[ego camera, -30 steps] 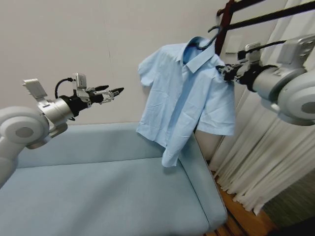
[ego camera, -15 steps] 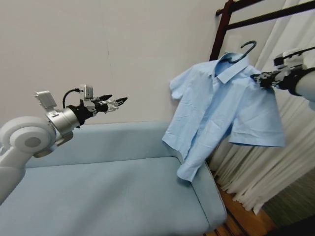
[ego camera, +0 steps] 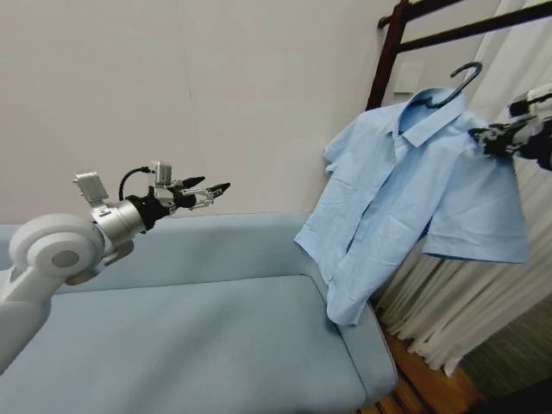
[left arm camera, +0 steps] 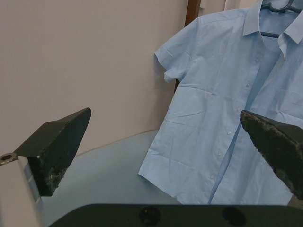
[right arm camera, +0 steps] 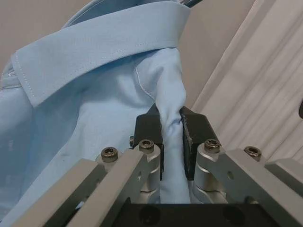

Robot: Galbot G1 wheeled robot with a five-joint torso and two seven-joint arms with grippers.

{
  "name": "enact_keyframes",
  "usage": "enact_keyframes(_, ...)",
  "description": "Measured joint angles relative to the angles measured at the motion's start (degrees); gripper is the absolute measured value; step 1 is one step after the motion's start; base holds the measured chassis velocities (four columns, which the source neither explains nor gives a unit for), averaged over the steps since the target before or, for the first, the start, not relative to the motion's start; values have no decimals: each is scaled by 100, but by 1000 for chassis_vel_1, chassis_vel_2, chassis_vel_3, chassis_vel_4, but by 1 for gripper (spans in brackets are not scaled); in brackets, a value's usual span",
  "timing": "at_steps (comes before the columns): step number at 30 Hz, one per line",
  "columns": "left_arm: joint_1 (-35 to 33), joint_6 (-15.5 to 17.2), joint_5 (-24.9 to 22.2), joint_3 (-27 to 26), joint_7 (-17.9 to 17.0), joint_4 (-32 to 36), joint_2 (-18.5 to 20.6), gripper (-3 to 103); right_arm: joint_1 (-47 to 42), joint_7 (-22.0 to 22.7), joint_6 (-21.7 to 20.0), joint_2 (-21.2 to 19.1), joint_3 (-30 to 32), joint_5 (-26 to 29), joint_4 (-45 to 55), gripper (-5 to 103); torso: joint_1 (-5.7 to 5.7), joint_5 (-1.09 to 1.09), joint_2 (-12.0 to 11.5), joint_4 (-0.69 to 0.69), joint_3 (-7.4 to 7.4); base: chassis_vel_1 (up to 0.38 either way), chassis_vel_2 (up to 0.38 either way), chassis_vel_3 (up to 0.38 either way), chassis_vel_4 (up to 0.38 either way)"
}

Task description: Pick up the clothes from the sofa and hang them on the clothes hanger.

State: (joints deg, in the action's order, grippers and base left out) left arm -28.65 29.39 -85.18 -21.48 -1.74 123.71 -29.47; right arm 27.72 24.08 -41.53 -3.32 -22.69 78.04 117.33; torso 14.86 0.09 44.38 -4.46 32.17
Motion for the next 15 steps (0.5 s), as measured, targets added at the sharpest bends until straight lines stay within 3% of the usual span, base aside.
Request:
enact_keyframes(4,-6,0,40,57,41,-2,-16,100,-29,-482,3,-122,93,-475,80,9,-1,-1,1,-2,-1,0,0,0,0)
enact_keyframes(6,-6,0,48,76,48,-4,-19,100,-23,-505,-4,-89,125,-467,87,9,-1,-1,0,-3,-1,0,0,0,0)
enact_keyframes(9,-9,0,77,136,59,-25,-8,100,113,-98,-13,375,131,-126,9,9,-1,-2,0,-1,-1,0,0,0,0)
enact_keyframes(15,-11,-25,74,160,73,-63,125,100,130,230,63,896,-19,-26,-198,9,0,-2,0,4,0,0,0,0,0)
